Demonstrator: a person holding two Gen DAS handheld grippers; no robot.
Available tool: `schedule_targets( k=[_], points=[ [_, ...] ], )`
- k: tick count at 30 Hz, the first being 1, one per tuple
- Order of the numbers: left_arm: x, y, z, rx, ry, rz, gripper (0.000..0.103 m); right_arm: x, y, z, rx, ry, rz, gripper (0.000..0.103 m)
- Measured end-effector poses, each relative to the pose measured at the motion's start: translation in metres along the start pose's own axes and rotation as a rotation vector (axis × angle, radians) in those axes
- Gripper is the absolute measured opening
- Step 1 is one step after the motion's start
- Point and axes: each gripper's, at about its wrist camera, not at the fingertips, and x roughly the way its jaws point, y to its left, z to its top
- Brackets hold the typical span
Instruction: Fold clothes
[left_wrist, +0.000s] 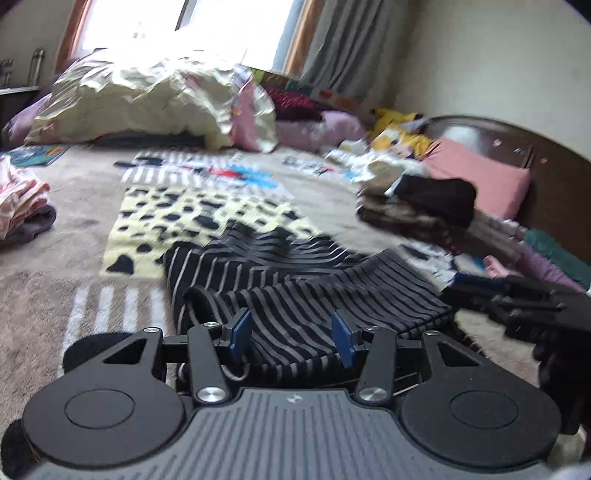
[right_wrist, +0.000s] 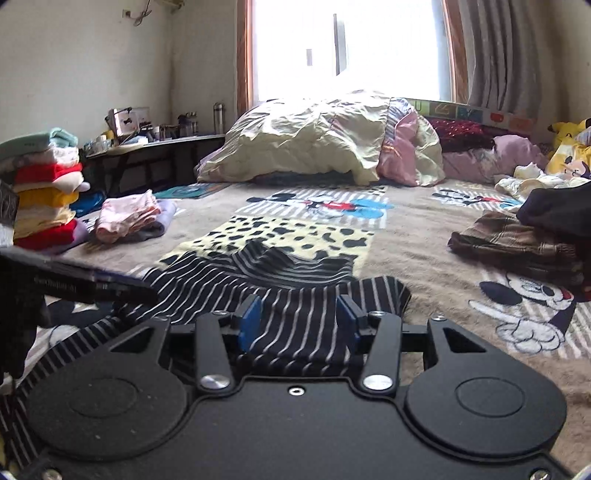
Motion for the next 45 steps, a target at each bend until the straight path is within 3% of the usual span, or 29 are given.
schedule_targets(
  k=[1, 3, 6, 10, 14, 18, 20, 25, 28, 34, 36, 40, 42, 45],
  points=[
    [0.006, 0.006, -0.004, -0.006, 0.019, 0.009, 0.044, 0.012, -0.005, -0.002, -0.012, 0.062, -0.003, 0.046],
    [0.007, 0.005, -0.004, 0.017, 0.025, 0.014, 0.043, 0.044, -0.014, -0.015, -0.022, 0.288, -0.002, 0.044],
    [0.009, -0.005, -0.006, 0.101, 0.025, 0.050, 0.044, 0.036, -0.016, -0.015, -0.044, 0.276, 0.025, 0.043],
    [0.010, -0.010, -0.006, 0.119, -0.002, 0.058, 0.044, 0.026, -0.018, -0.009, -0.037, 0.292, 0.032, 0.043],
    [0.010, -0.013, -0.004, 0.131, 0.004, 0.072, 0.044, 0.021, -0.021, 0.008, -0.019, 0.217, 0.036, 0.043],
    [0.009, -0.015, -0.005, 0.155, 0.031, 0.088, 0.044, 0.060, -0.027, 0.027, -0.074, 0.207, 0.029, 0.040],
    [0.009, -0.013, -0.005, 0.159, 0.036, 0.083, 0.044, 0.084, -0.038, 0.031, -0.035, 0.236, 0.024, 0.040],
    [0.009, -0.009, -0.006, 0.151, 0.034, 0.065, 0.044, 0.121, -0.068, 0.007, 0.060, 0.304, 0.054, 0.035],
    [0.009, -0.010, -0.006, 0.158, 0.029, 0.064, 0.044, 0.100, -0.062, 0.008, 0.069, 0.291, 0.010, 0.037],
    [0.002, -0.016, -0.007, 0.182, -0.007, 0.075, 0.044, 0.052, -0.015, -0.013, -0.180, 0.200, -0.051, 0.040],
    [-0.004, -0.022, -0.007, 0.206, -0.033, 0.071, 0.045, 0.047, -0.014, -0.017, -0.220, 0.250, -0.073, 0.040],
    [0.005, -0.030, -0.019, 0.271, 0.009, 0.101, 0.047, 0.026, 0.001, -0.006, -0.265, 0.171, -0.101, 0.030],
    [-0.001, -0.031, -0.018, 0.260, -0.023, 0.110, 0.047, 0.040, 0.008, -0.017, -0.287, 0.323, -0.071, 0.030],
    [-0.019, -0.031, -0.023, 0.274, -0.082, 0.152, 0.046, 0.017, 0.005, -0.010, -0.196, 0.262, -0.082, 0.030]
  ],
)
